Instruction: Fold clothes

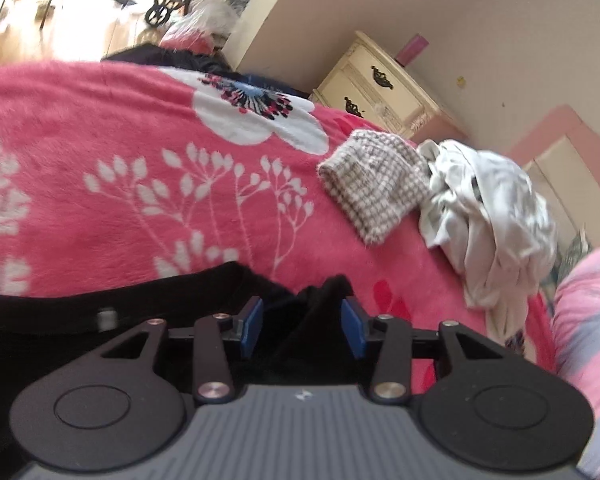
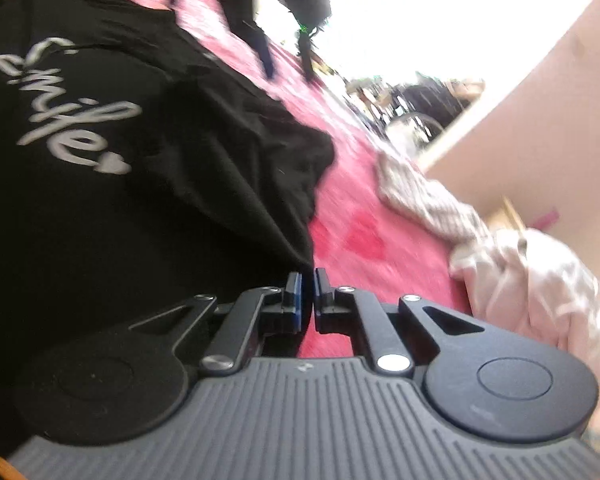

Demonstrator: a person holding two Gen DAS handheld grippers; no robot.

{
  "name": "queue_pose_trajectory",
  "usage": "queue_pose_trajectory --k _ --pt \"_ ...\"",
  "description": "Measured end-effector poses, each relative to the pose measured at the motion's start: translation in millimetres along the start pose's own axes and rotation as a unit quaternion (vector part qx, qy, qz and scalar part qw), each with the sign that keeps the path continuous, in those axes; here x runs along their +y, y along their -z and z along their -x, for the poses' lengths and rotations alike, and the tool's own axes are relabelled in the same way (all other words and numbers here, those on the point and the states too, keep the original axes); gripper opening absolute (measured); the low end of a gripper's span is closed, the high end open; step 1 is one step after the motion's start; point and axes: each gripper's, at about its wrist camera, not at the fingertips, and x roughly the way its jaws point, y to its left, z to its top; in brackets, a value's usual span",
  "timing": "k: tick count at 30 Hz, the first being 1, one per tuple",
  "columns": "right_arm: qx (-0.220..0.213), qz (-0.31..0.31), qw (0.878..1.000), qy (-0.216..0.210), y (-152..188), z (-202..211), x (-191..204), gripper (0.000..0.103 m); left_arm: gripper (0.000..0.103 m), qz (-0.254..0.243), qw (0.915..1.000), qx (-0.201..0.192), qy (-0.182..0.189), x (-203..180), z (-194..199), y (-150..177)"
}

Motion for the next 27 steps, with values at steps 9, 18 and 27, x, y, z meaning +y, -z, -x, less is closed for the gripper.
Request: queue_pose_trajectory --k 9,18,27 --pt "0.038 -0.117 0.992 -0.028 10.1 -8.7 -23.2 0.008 0.049 -0.120 0.9905 0.045 -0.051 -25.1 -7.9 26.5" --pt "-0.045 -0.107 0.984 -0.138 -6.3 44.8 -12.9 0.036 0.049 -0.186 0.9756 0.075 -0.090 -39.5 -22.6 50.2" --pt "-0.052 0.041 0.985 -0.162 -30.1 17.3 42.4 0.033 0.049 -0.153 0.9806 0.076 -0.096 -28.5 -19.4 45.3"
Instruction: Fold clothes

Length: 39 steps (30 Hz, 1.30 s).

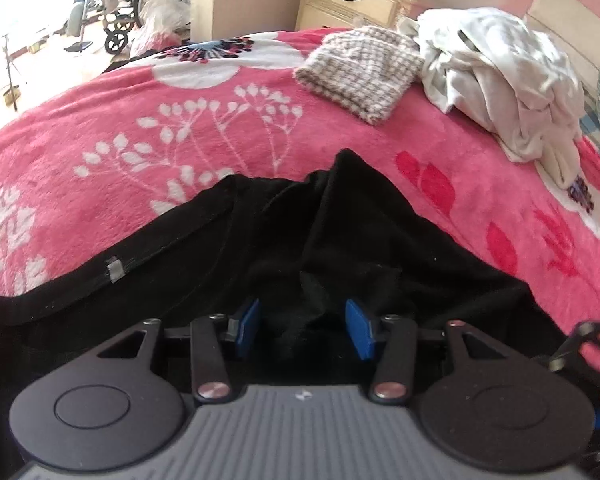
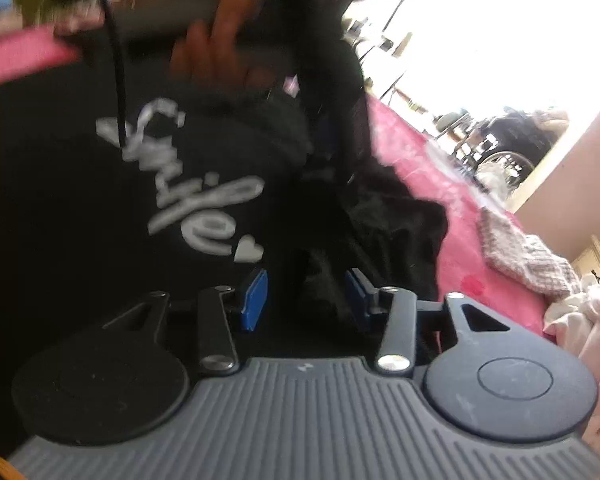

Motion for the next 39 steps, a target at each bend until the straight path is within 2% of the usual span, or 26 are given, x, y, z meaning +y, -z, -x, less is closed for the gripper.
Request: queue_pose_trajectory --k 1,2,6,8,12,14,16,18,21,22,25,28,33,35,37,39 --pt "0.003 -0.007 1.000 -0.008 -0.1 -1.4 -2.6 0.012 0.049 0.008 1.0000 -0.001 0.000 3.2 -0.1 -0.7" --pt "0.007 -0.018 1.000 -0.017 -2.1 0.4 -6.1 0.006 0.049 0.016 0.9999 -0.003 -0.001 6.7 -0.3 -1.4" --pt "-0.006 -0.072 0.996 -0.050 -11.7 22.3 -22.1 0.005 0.049 0.040 0.9992 -0.008 0.000 17.4 -1.3 -3.6" --pt "-0.014 -0.104 0.992 -0.063 -12.2 31.0 -31.1 0.005 0.049 0.033 0.9993 -0.013 -0.005 16.7 -0.6 -4.1" --pt "0.018 -0.143 0.986 -0.086 1.6 14.6 -34.9 0.009 0.050 0.010 0.9991 -0.035 -0.022 12.0 9.3 -5.5" --pt "0.028 -0.171 0.980 -0.102 7.4 11.0 -40.2 0.016 0.050 -0.003 0.9981 -0.055 -0.028 8.9 20.2 -6.3" --pt "-0.005 -0.226 0.965 -0.131 8.7 22.3 -60.0 0.030 0.050 -0.027 0.9961 -0.077 -0.034 2.0 34.0 -4.8" --pt "-0.049 -0.289 0.943 -0.160 11.1 32.9 -87.2 0.036 0.050 -0.056 0.9932 -0.096 -0.034 -7.5 46.5 -0.9" --pt "-0.071 -0.362 0.919 -0.137 9.3 25.8 -131.8 0.036 0.050 -0.098 0.9899 -0.097 -0.032 -25.1 49.1 8.8" --pt "-0.069 -0.373 0.917 -0.125 6.9 18.3 -145.0 0.036 0.050 -0.114 0.9882 -0.094 -0.038 -31.5 46.2 11.9" --pt "-0.045 -0.362 0.928 -0.078 -4.3 -15.9 -167.4 0.036 0.050 -0.141 0.9852 -0.077 -0.060 -43.7 32.3 21.0" --pt "-0.024 -0.344 0.937 -0.055 -9.5 -44.9 -175.2 0.035 0.050 -0.147 0.9839 -0.071 -0.072 -46.0 24.4 28.9" --pt "-0.011 -0.304 0.951 -0.054 -13.1 -62.5 -168.8 0.035 0.049 -0.151 0.9827 -0.072 -0.079 -46.8 19.3 32.7" --pt "-0.004 -0.287 0.957 -0.053 -15.2 -73.3 -167.4 0.029 0.049 -0.158 0.9814 -0.072 -0.083 -49.6 16.7 32.8" --pt "0.002 -0.287 0.956 -0.054 -11.7 -83.3 -168.9 0.006 0.049 -0.165 0.9799 -0.073 -0.087 -52.6 14.0 32.8" --pt "-0.006 -0.311 0.949 -0.054 -5.3 -81.4 -173.5 0.002 0.049 -0.171 0.9781 -0.076 -0.092 -55.6 10.7 32.0"
